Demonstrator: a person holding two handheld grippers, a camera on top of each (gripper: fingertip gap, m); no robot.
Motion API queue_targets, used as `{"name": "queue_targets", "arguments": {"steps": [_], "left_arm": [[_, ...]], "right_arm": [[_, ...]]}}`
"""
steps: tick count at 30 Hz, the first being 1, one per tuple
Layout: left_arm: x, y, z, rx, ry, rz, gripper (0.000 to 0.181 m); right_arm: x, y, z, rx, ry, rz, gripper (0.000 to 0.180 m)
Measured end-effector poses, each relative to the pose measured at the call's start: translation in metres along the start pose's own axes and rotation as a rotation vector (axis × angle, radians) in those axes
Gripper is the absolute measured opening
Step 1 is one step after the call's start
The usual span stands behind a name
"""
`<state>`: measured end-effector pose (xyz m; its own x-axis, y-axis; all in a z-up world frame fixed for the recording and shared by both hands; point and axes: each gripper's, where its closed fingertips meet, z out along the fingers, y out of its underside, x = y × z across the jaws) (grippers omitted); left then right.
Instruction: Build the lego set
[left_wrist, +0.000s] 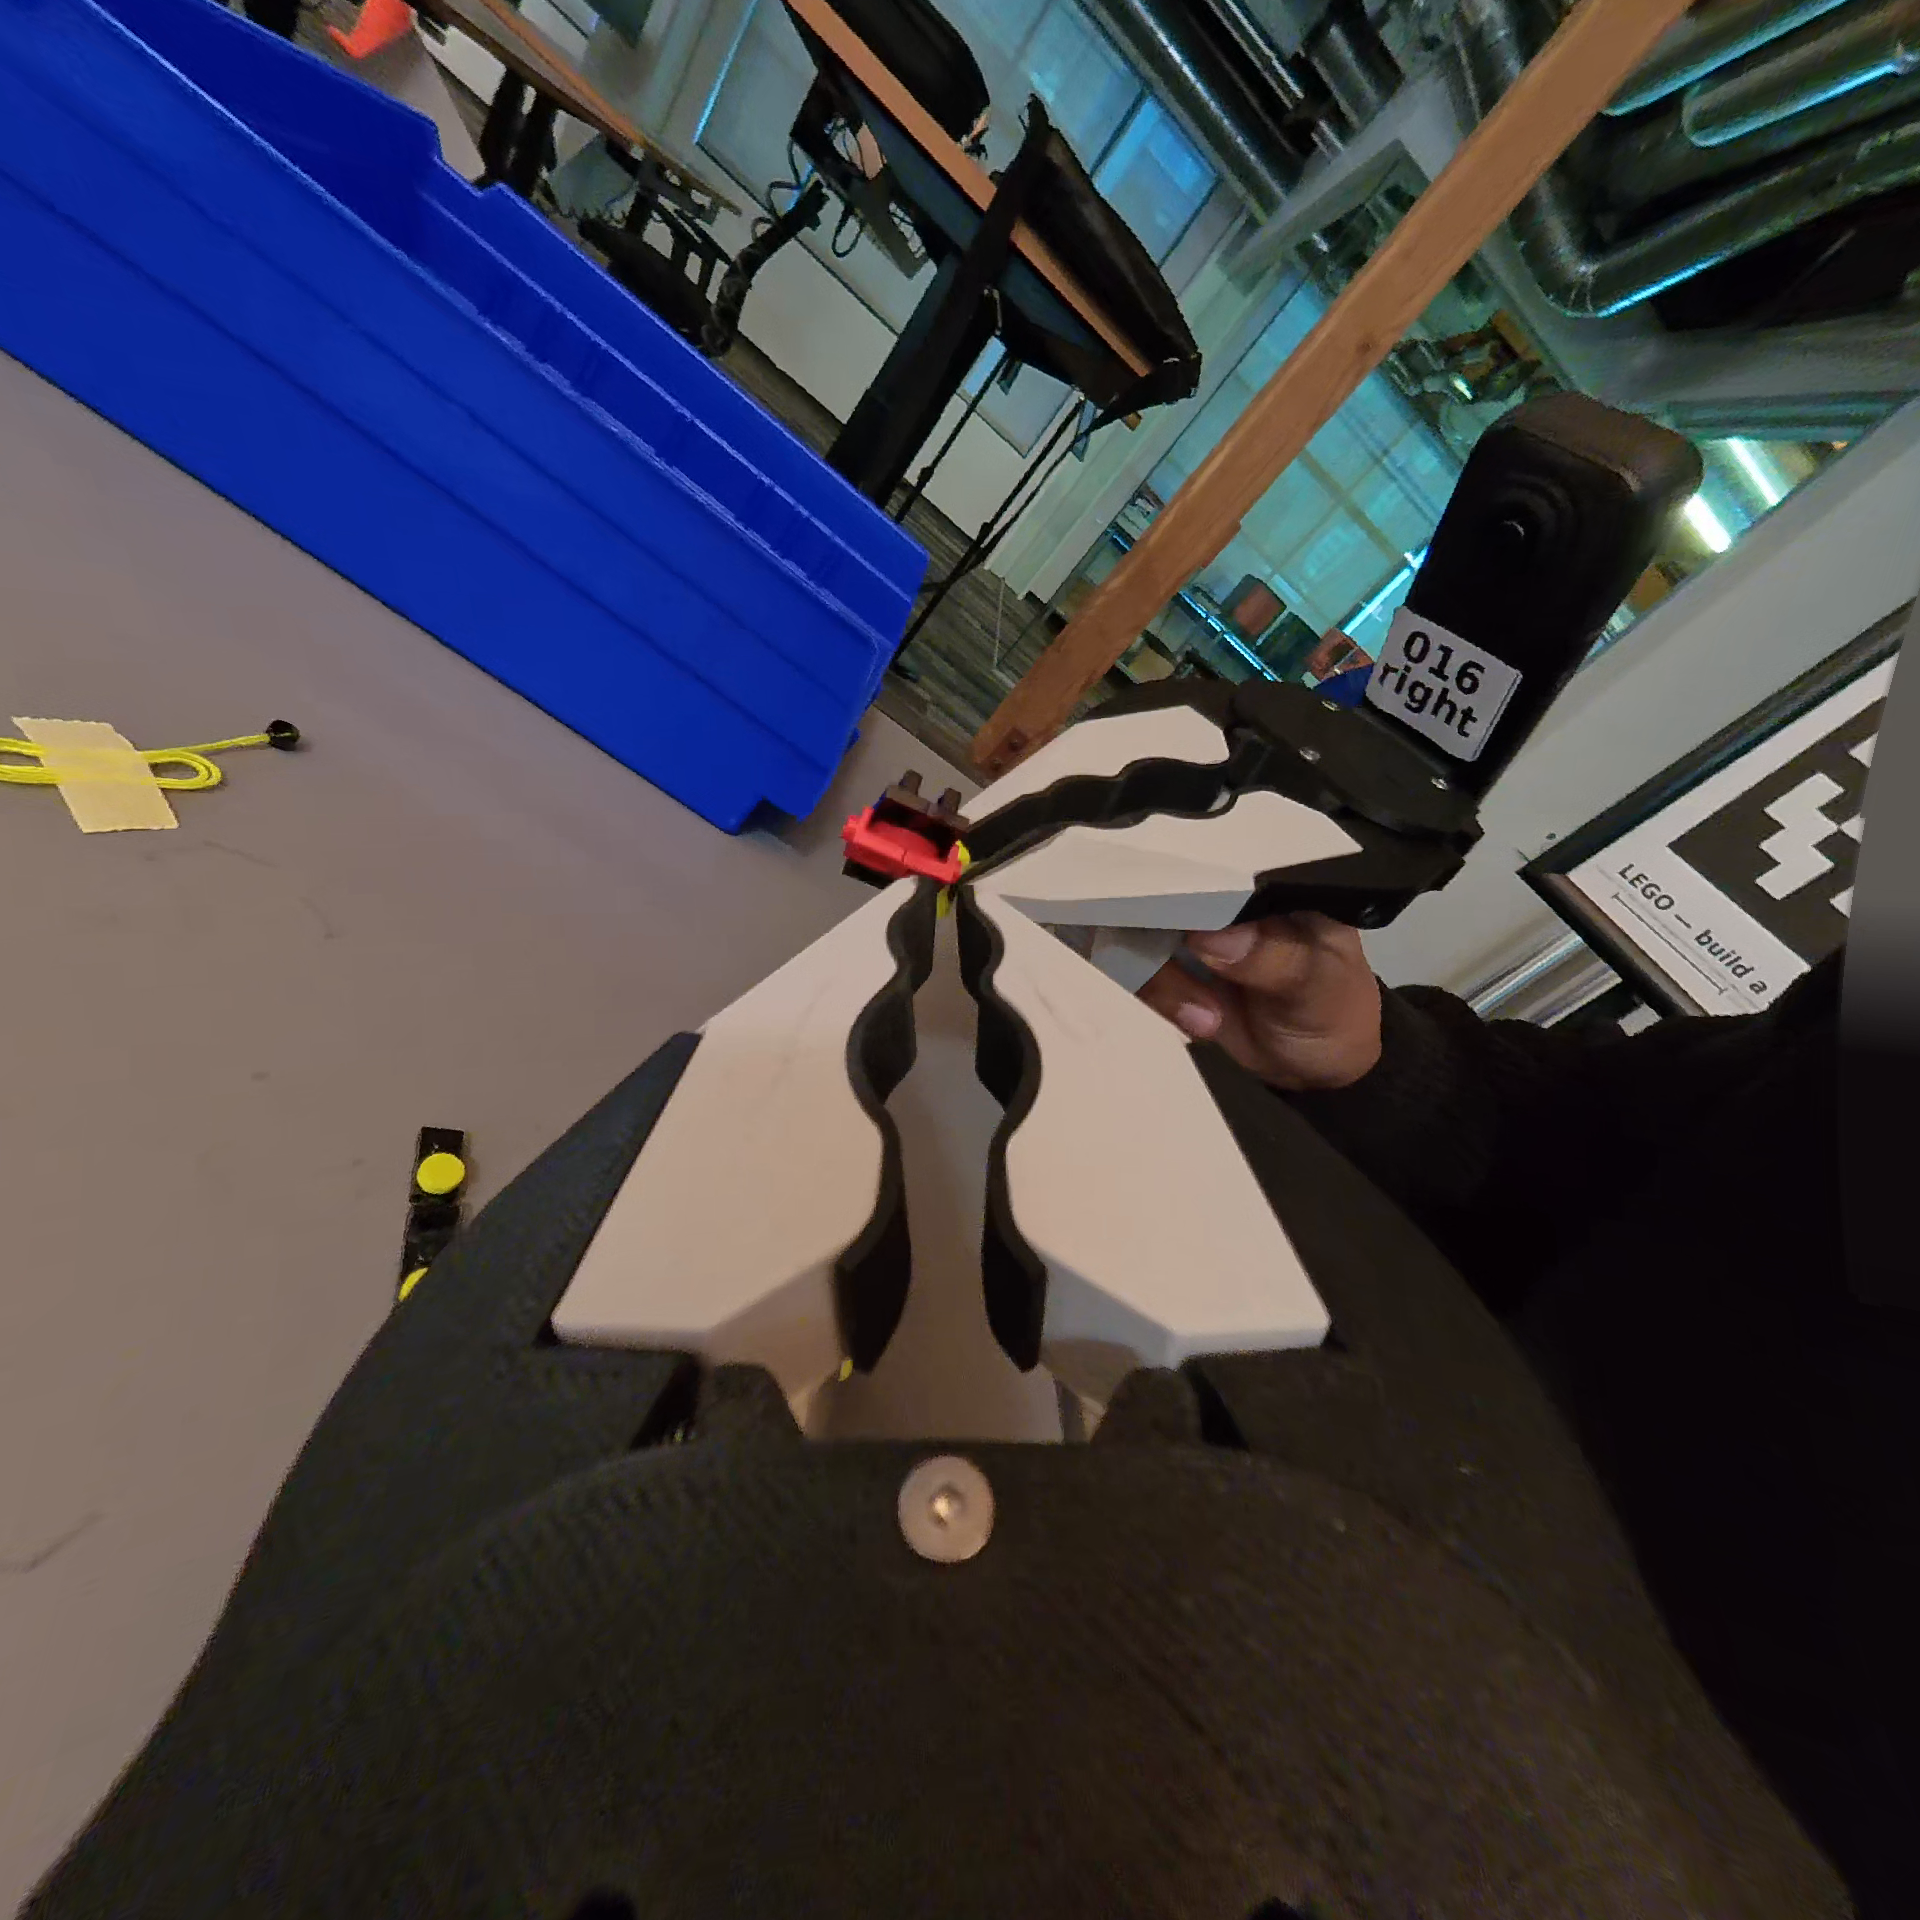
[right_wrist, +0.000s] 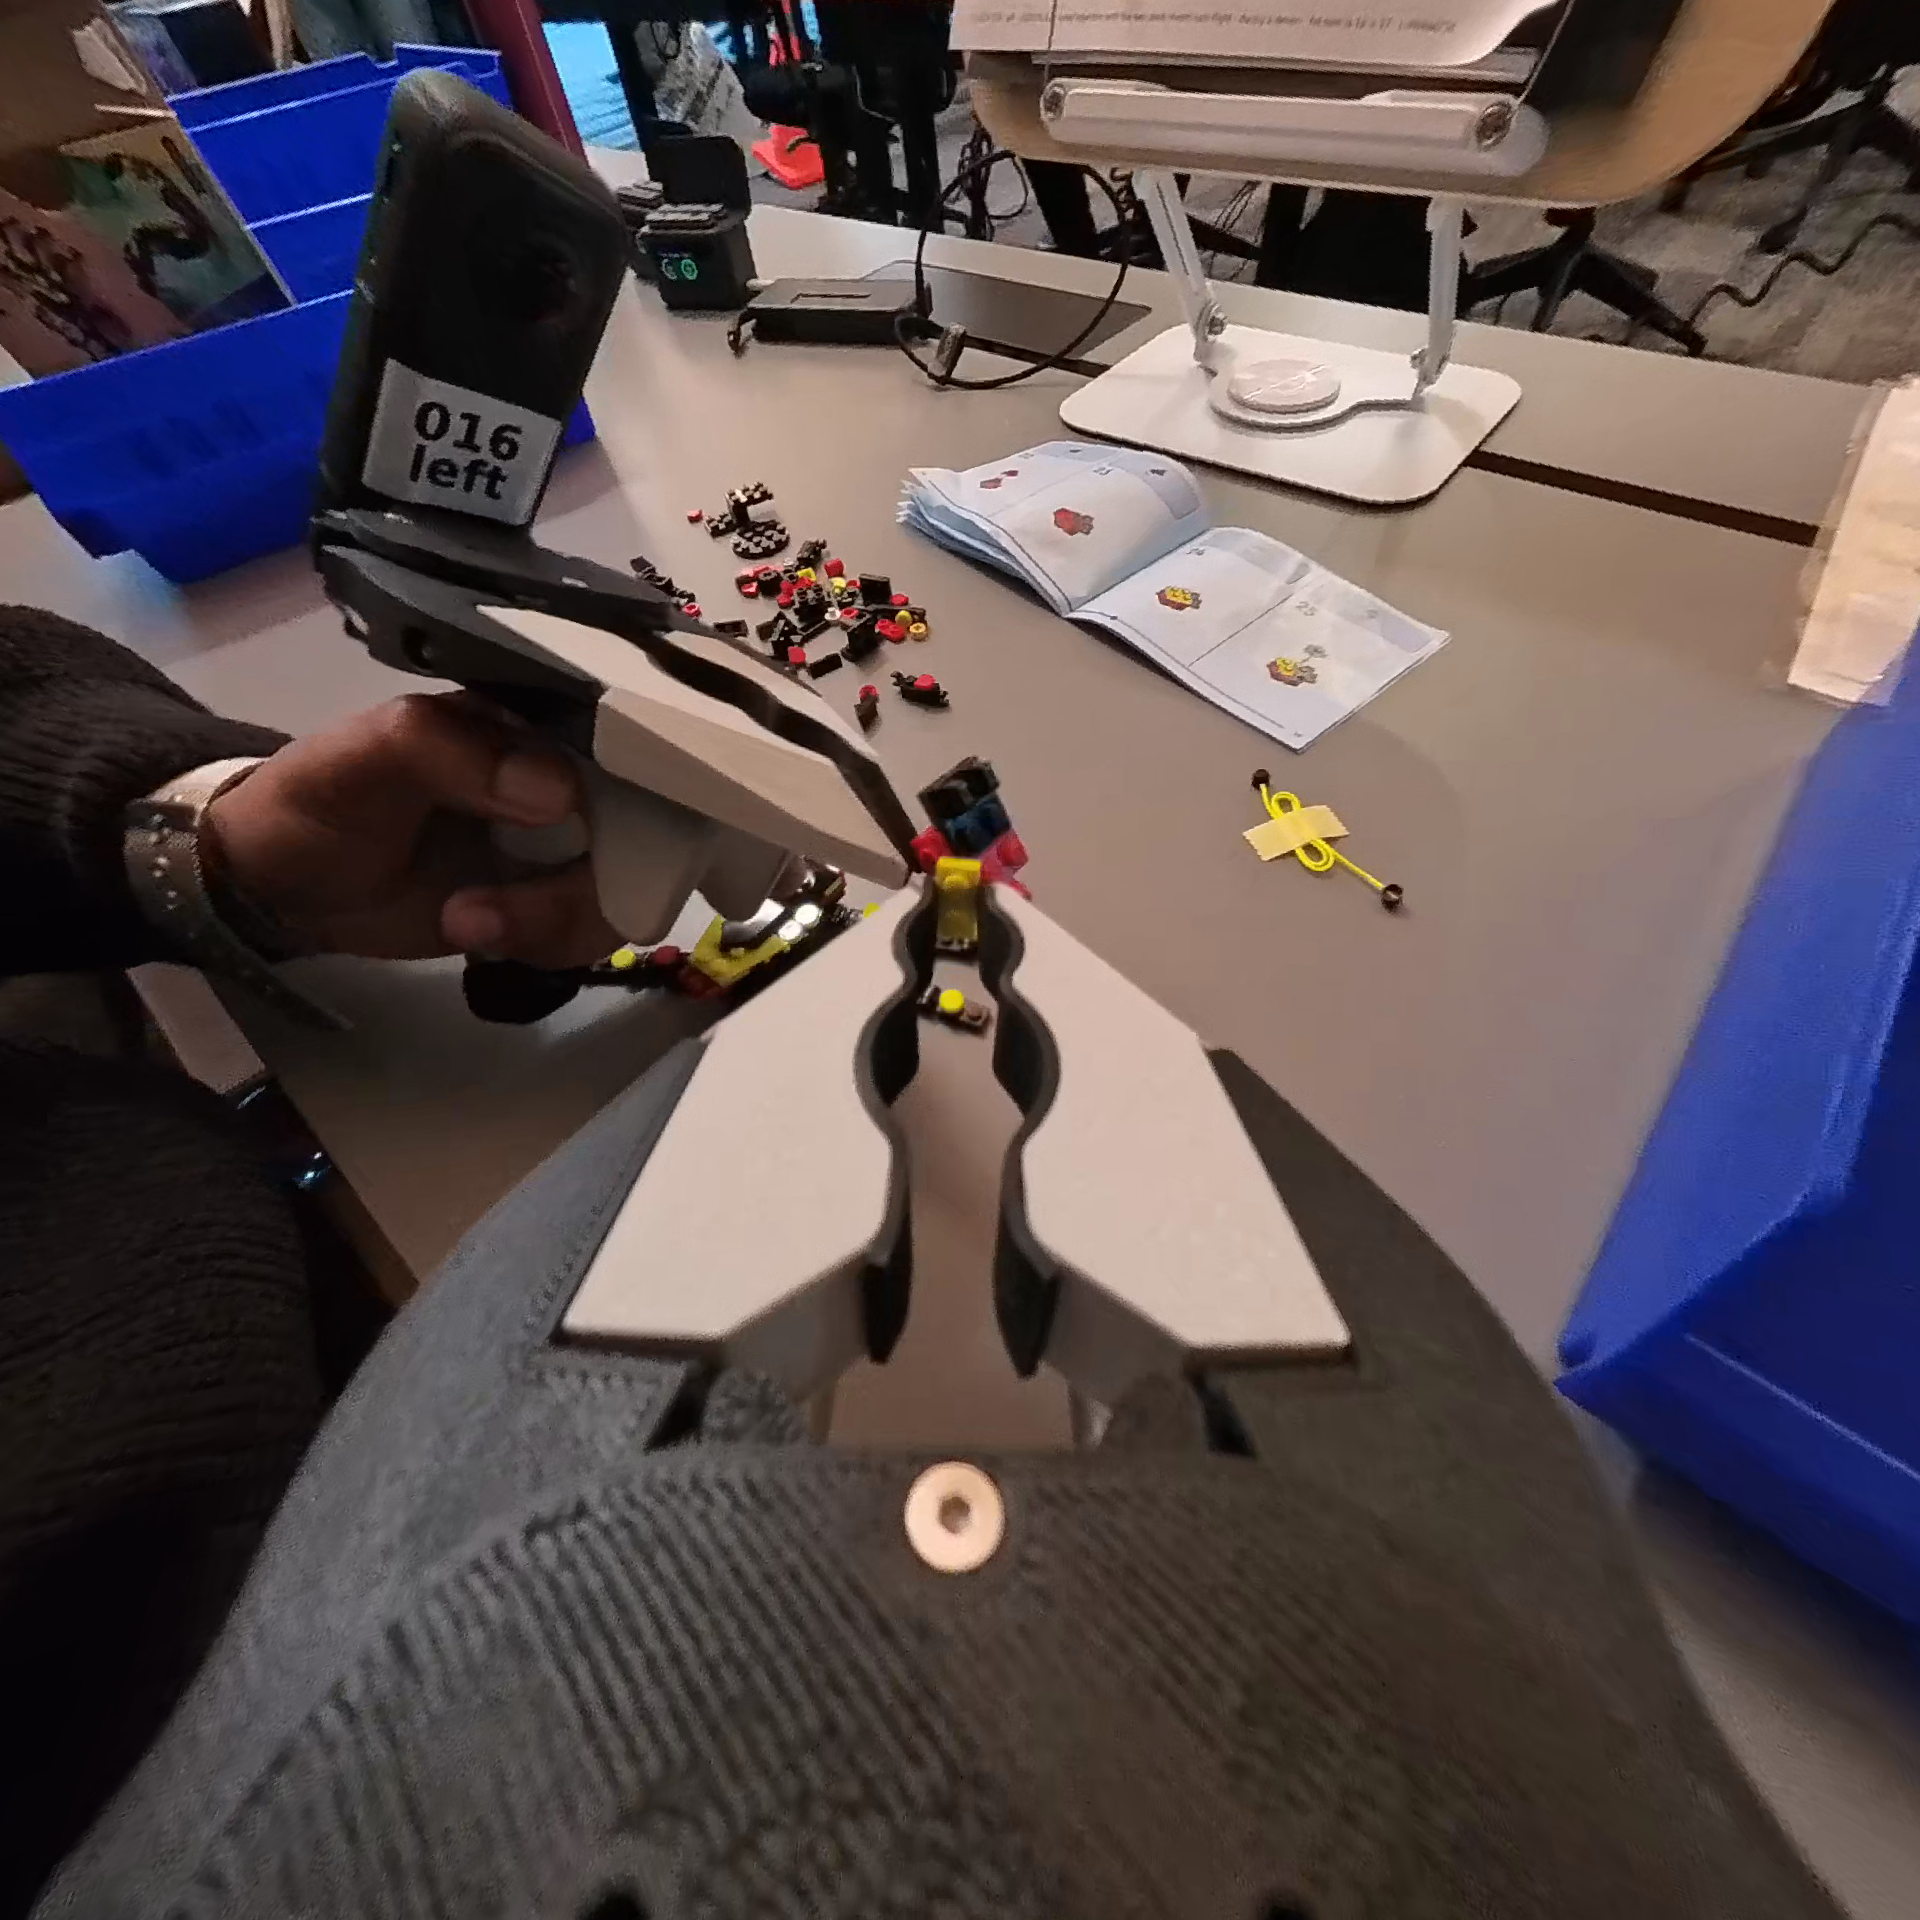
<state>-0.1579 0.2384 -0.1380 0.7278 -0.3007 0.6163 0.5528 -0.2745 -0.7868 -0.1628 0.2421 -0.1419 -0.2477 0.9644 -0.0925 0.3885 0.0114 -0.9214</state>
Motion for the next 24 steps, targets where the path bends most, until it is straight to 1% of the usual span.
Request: {"name": "queue_targets", "arguments": {"steps": [5,11,13,15,19,21,24], "left_arm": [[-0.003,0.011,0.006,-0.074,0.019,-0.065,0.001],[-0.025,0.048,0.020,-0.273,-0.102,-0.117,0.000],[-0.030,0.054,0.020,-0.317,-0.121,-0.134,0.000],[-0.036,0.043,0.015,-0.317,-0.149,-0.105,0.000],[-0.054,0.028,-0.001,-0.309,-0.250,0.038,0.000],[-0.059,0.032,-0.004,-0.325,-0.267,0.062,0.000],[-0.064,0.042,-0.001,-0.356,-0.271,0.056,0.000]], "right_arm": [[0.001,0.013,-0.003,-0.053,-0.027,0.003,0.006],[0.008,0.055,0.005,-0.255,-0.020,0.023,0.006],[0.010,0.066,0.007,-0.307,-0.025,0.042,0.006],[0.014,0.068,0.006,-0.311,-0.019,0.045,0.006],[0.035,0.057,-0.006,-0.256,0.029,0.058,0.006],[0.045,0.063,-0.010,-0.272,0.040,0.084,0.006],[0.050,0.086,-0.010,-0.368,0.028,0.124,0.005]]}}
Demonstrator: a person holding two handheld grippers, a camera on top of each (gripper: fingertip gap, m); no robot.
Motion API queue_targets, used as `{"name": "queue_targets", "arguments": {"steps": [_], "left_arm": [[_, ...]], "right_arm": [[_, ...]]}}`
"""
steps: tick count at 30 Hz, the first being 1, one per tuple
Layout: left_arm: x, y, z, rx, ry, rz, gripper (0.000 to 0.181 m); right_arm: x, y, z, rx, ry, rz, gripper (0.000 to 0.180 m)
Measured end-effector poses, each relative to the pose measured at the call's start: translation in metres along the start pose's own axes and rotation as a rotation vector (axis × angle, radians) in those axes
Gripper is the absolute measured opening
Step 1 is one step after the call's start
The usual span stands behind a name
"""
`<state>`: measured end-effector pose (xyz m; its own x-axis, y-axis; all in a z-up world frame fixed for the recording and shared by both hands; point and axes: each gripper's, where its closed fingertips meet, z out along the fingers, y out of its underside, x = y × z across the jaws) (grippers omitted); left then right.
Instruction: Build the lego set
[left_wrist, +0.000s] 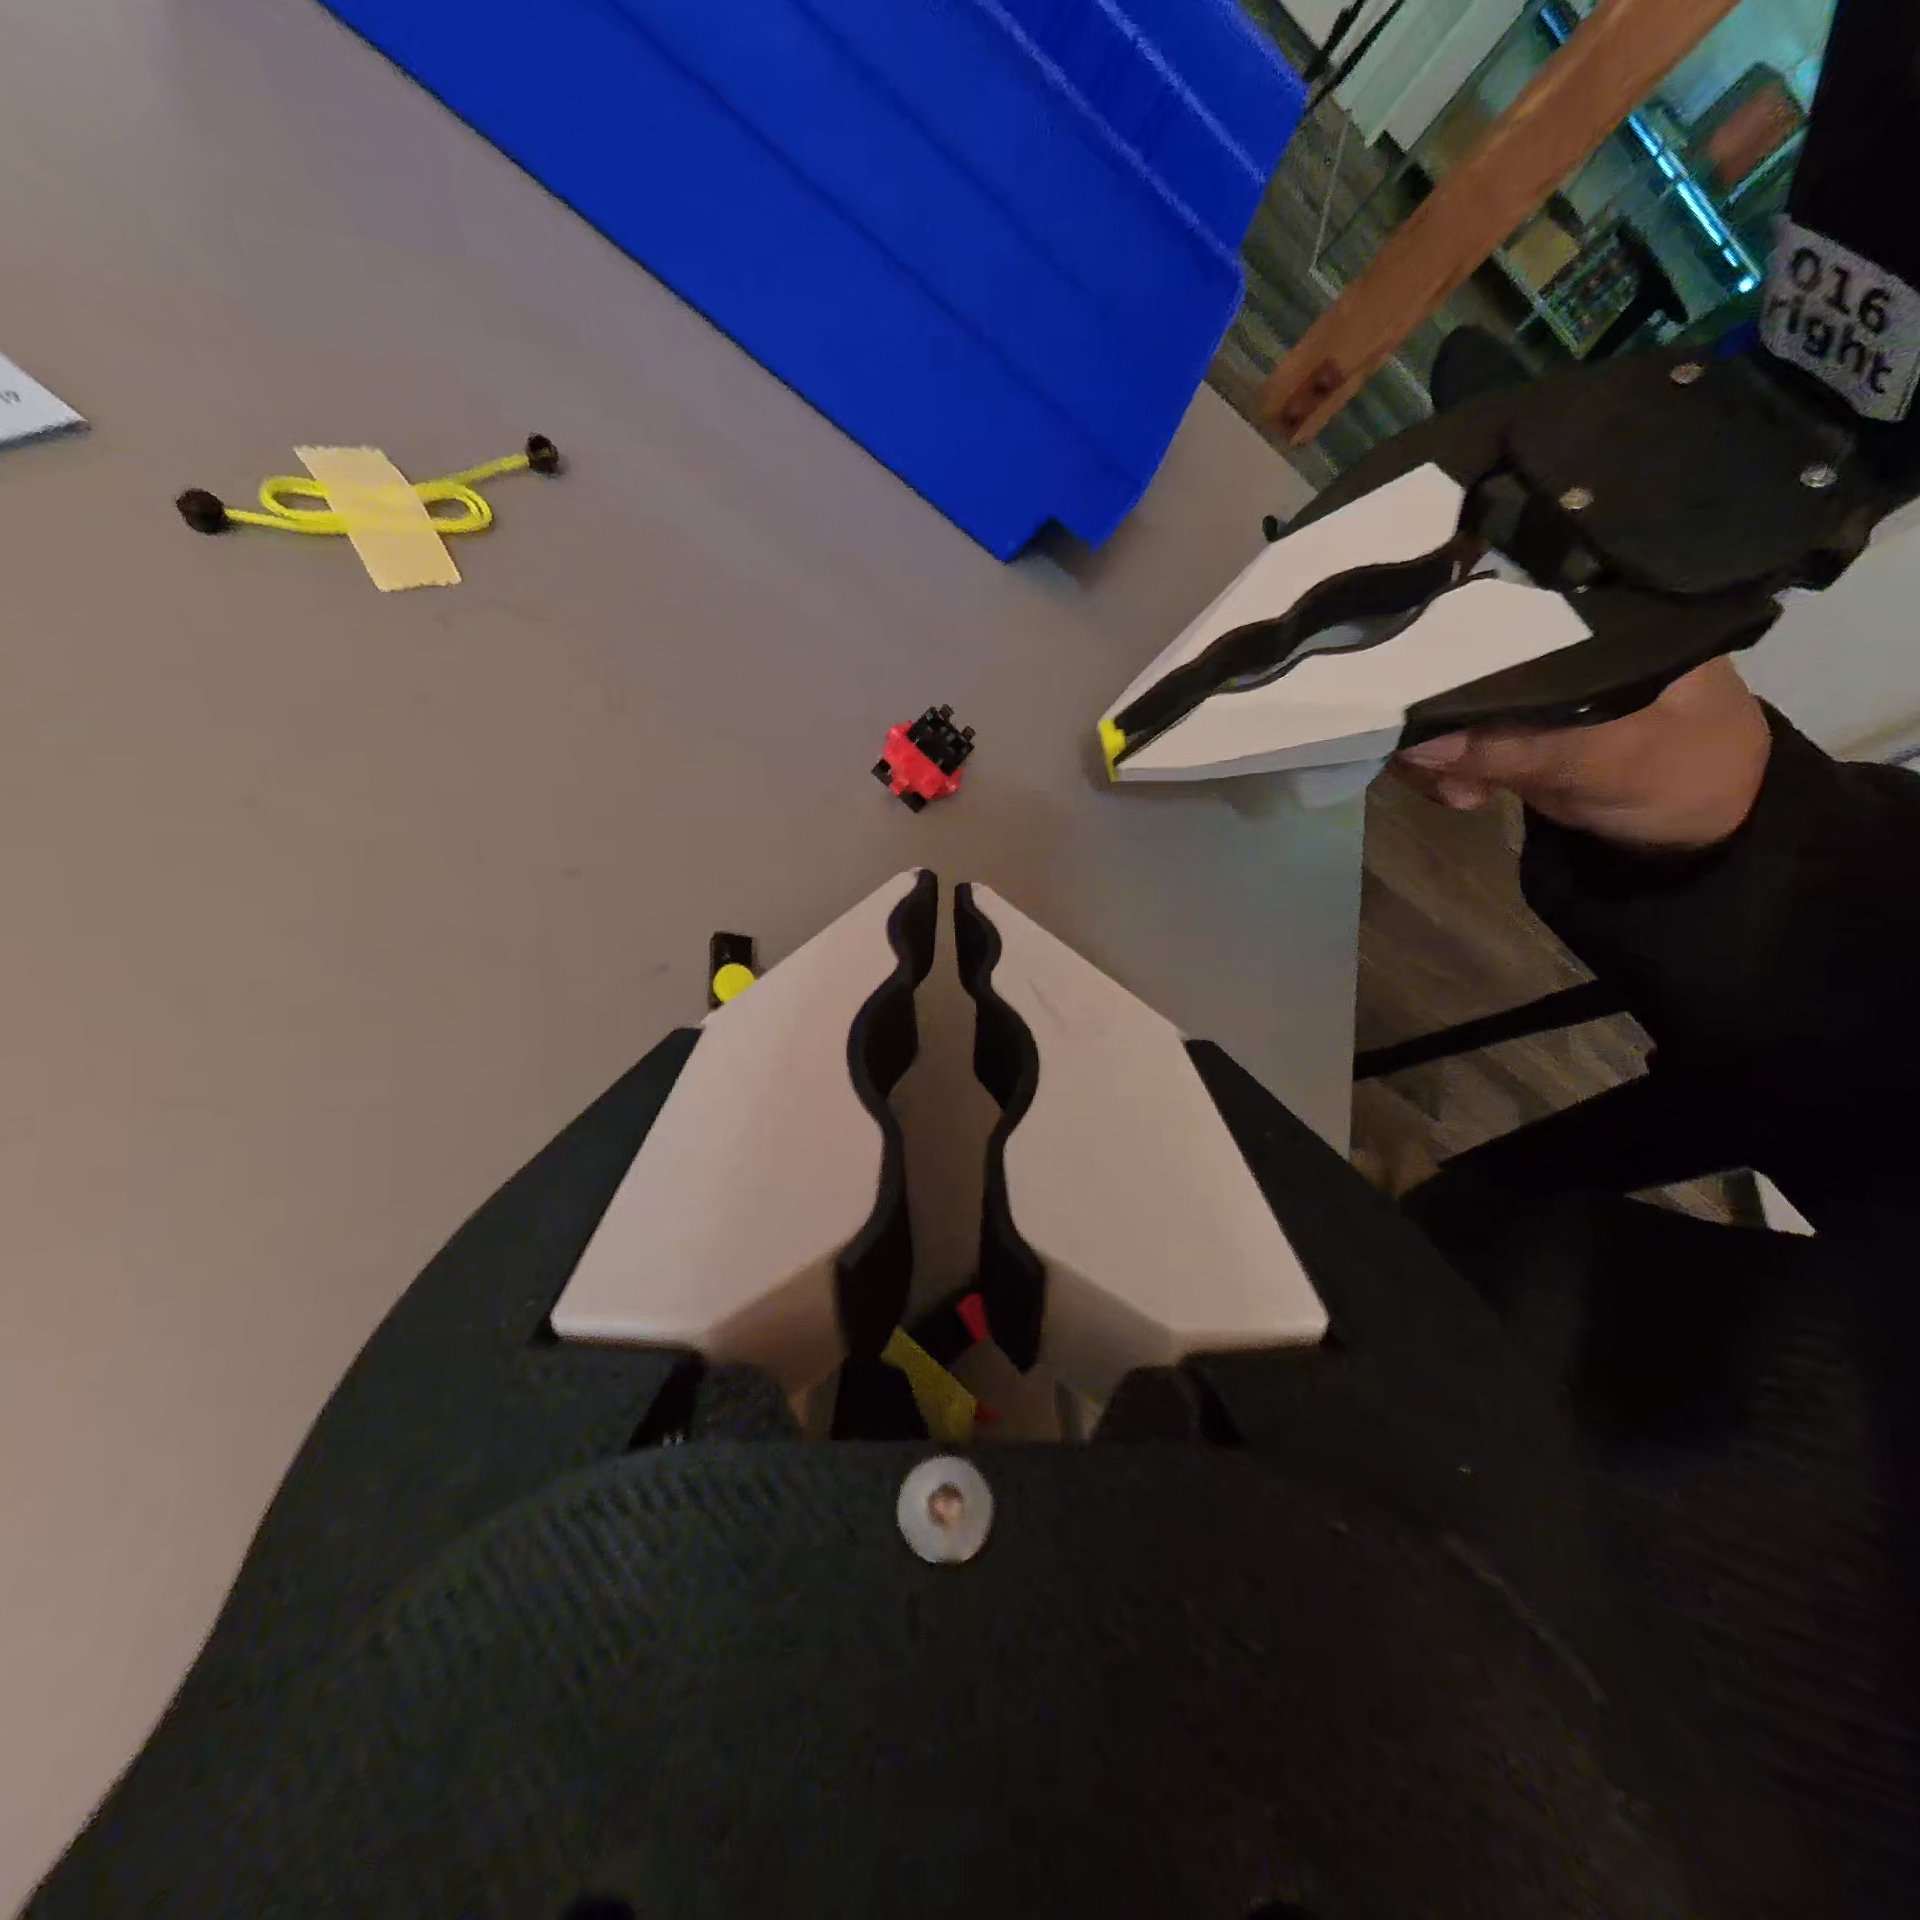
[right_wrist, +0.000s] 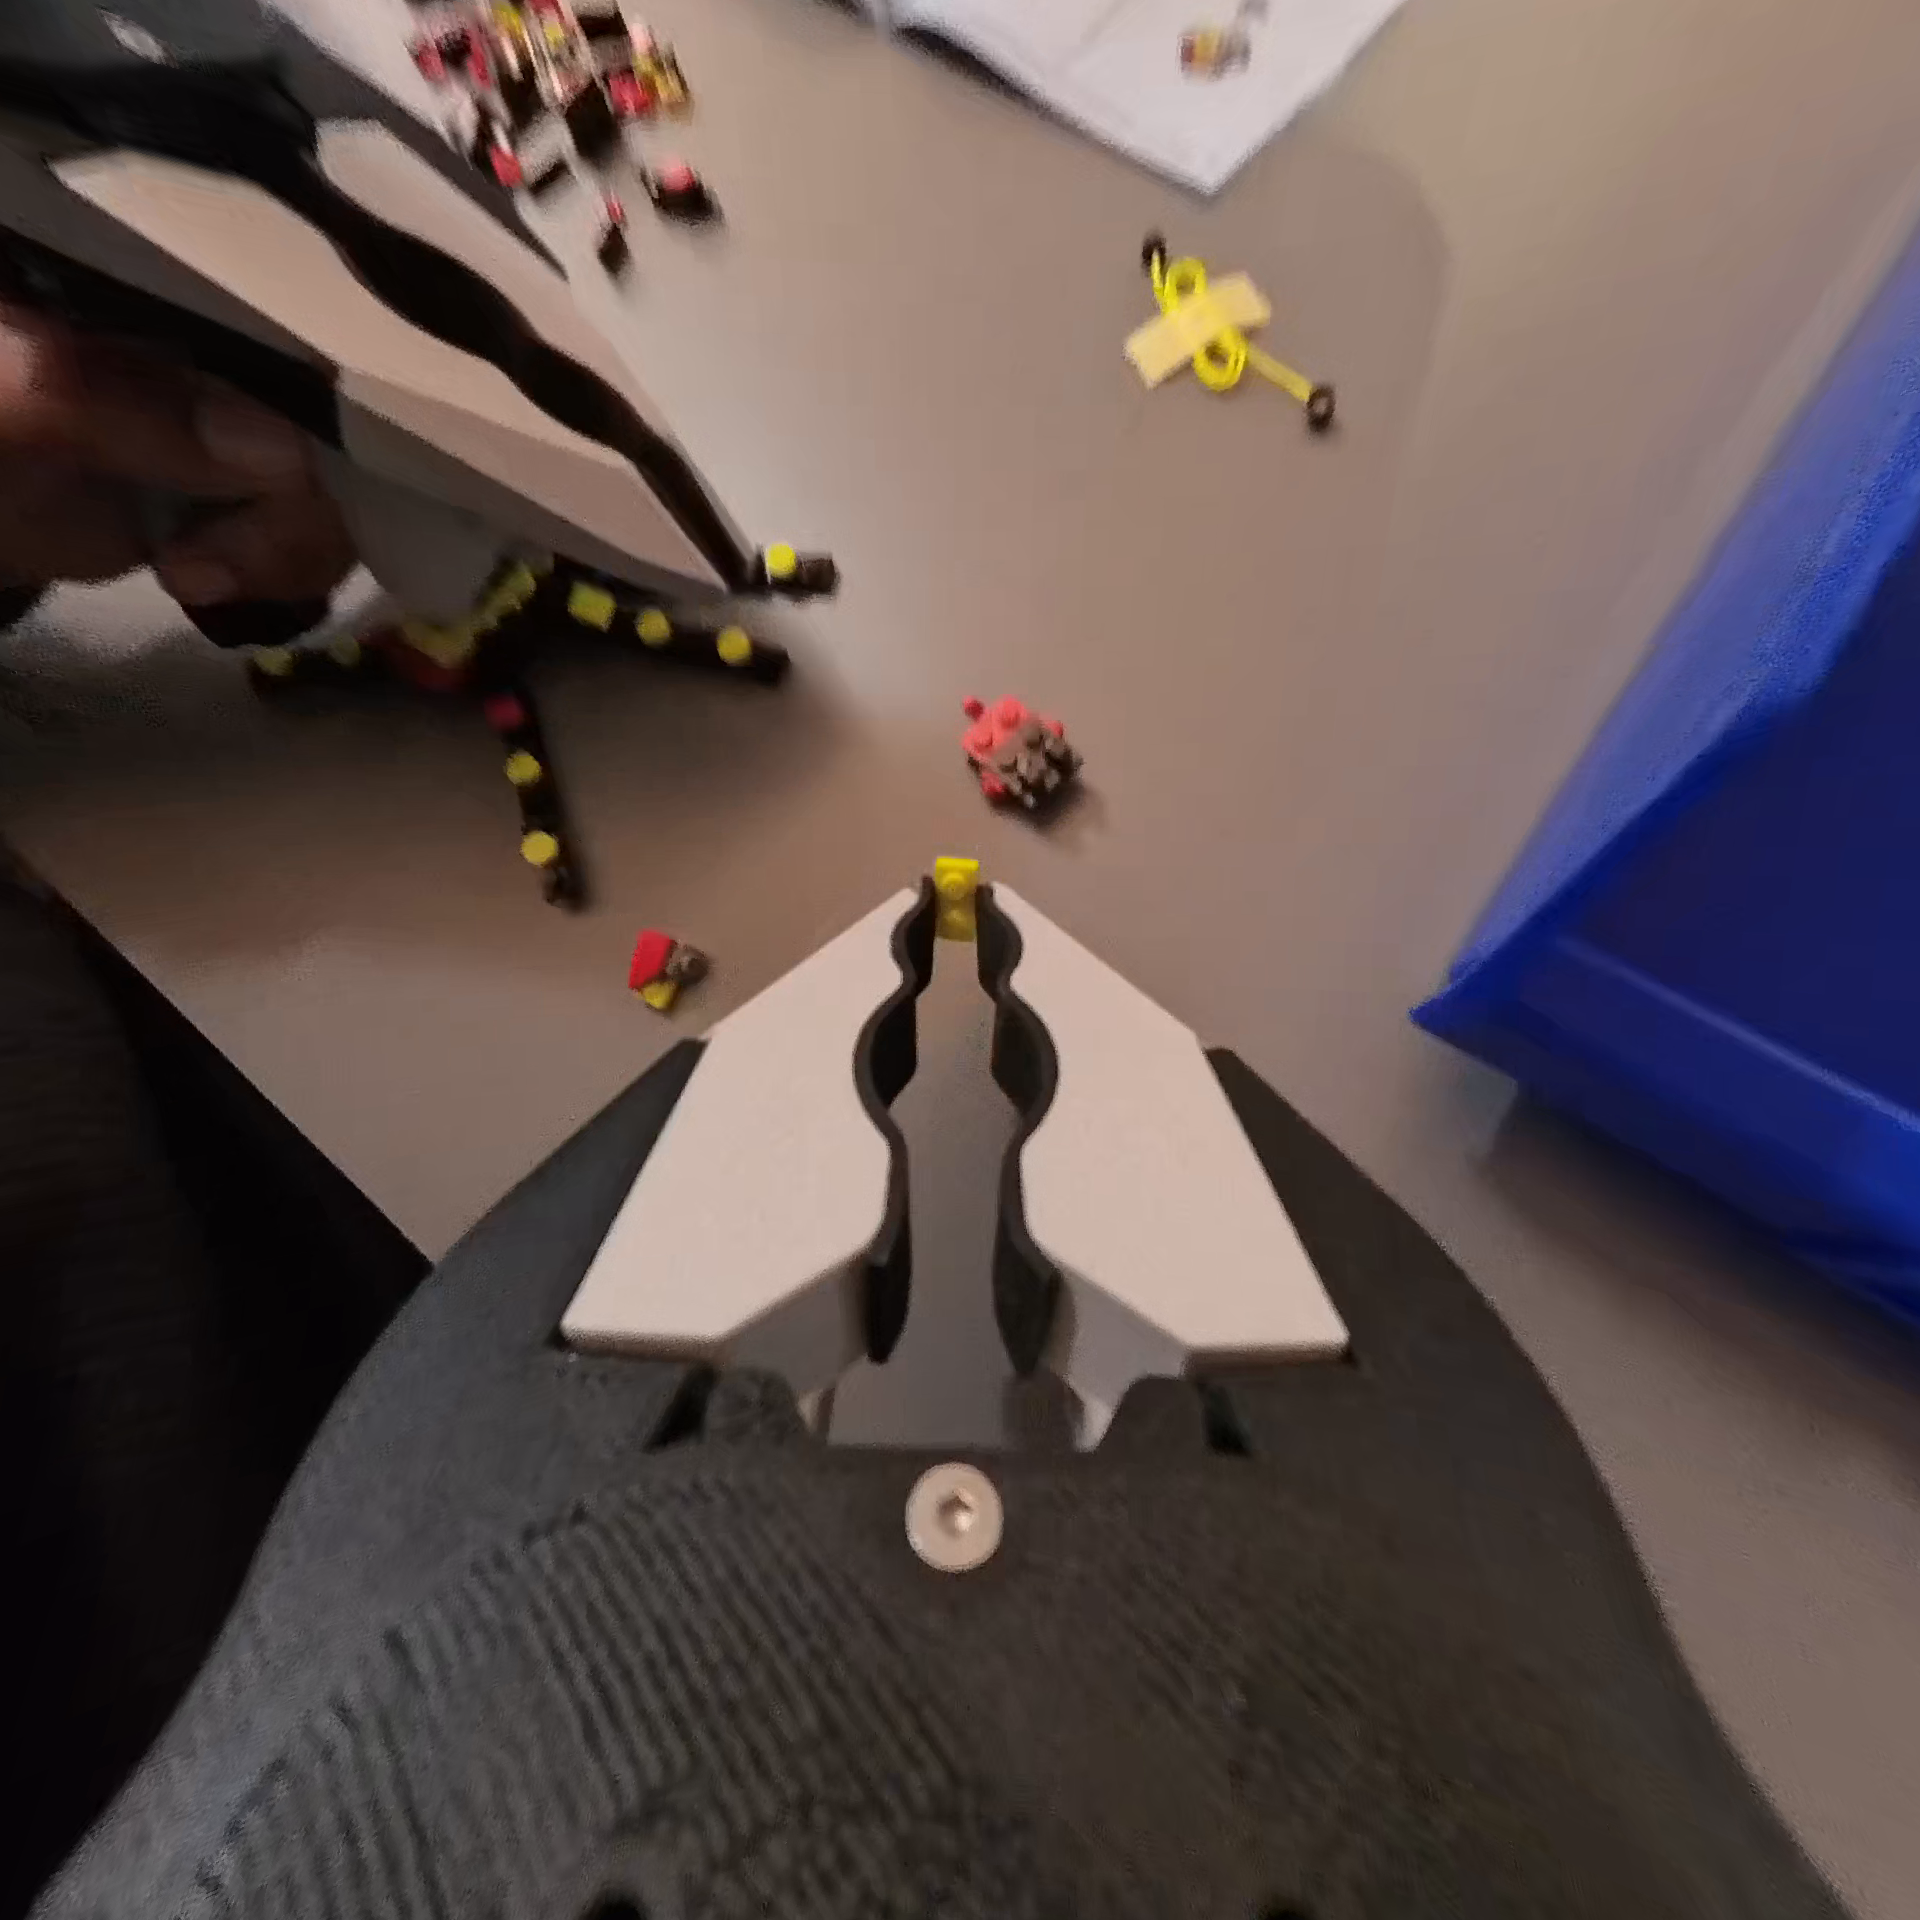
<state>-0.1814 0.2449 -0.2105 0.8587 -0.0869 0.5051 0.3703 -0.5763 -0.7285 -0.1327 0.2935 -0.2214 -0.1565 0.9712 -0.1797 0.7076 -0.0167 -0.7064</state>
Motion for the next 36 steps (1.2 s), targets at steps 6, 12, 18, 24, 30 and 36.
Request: {"name": "queue_targets", "arguments": {"steps": [6,12,18,24,30,36], "left_arm": [[0.003,0.006,0.005,-0.031,0.009,0.017,0.005],[0.001,-0.002,0.018,-0.084,-0.043,0.102,0.029],[0.001,-0.005,0.052,-0.259,-0.080,0.226,0.040],[0.015,0.007,0.057,-0.302,-0.041,0.184,0.034],[0.033,0.008,0.047,-0.298,-0.003,0.179,0.034],[0.029,-0.013,0.032,-0.218,-0.010,0.146,0.034]], "right_arm": [[-0.002,0.023,0.014,-0.147,0.035,-0.069,0.006],[-0.001,0.019,0.014,-0.110,0.033,-0.056,0.012],[0.005,0.005,0.003,-0.021,0.053,-0.042,0.015],[0.002,0.006,0.005,-0.031,0.070,-0.079,0.014],[0.004,0.004,0.005,-0.021,0.076,-0.083,0.014],[0.004,0.004,0.008,-0.035,0.098,-0.108,0.014]]}}
